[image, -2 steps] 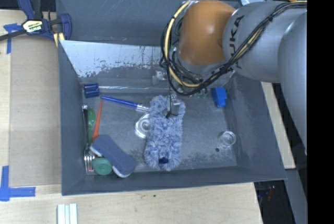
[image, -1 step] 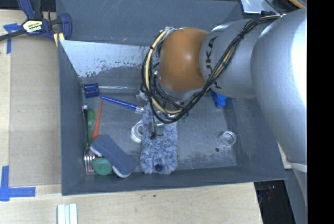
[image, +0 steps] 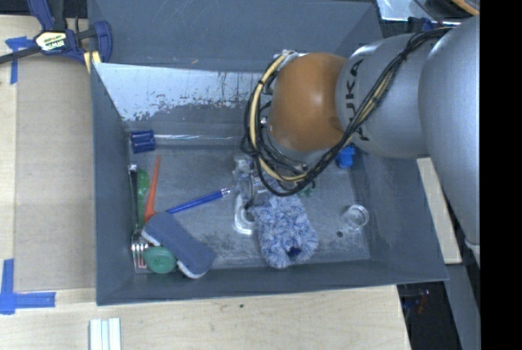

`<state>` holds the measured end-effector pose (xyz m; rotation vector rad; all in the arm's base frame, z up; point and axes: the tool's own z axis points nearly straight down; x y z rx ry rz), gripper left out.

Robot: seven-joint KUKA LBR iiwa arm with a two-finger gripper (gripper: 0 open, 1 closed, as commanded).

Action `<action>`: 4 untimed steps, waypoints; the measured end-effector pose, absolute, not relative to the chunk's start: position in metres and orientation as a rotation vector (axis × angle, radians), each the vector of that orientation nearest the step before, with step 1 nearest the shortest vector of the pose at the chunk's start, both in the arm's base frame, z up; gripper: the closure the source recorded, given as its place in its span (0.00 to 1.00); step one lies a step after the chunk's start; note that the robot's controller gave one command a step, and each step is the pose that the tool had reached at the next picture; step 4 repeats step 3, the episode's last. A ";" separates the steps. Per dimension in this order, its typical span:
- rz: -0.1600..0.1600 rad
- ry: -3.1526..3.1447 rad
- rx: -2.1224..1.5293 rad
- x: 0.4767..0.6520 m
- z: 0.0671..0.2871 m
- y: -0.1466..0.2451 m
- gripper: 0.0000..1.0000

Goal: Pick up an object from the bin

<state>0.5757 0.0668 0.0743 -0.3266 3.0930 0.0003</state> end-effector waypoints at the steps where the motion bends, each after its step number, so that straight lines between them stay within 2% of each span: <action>1: 0.001 3.093 -0.326 0.576 0.075 0.067 1.00; 2: -0.001 3.096 -0.327 0.606 0.192 0.070 1.00; 3: 0.000 3.100 -0.312 0.551 0.288 0.073 1.00; 4: 0.000 3.100 -0.312 0.551 0.288 0.073 1.00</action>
Offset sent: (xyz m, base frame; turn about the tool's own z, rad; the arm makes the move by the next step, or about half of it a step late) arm 0.0402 0.0053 0.1552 -0.0027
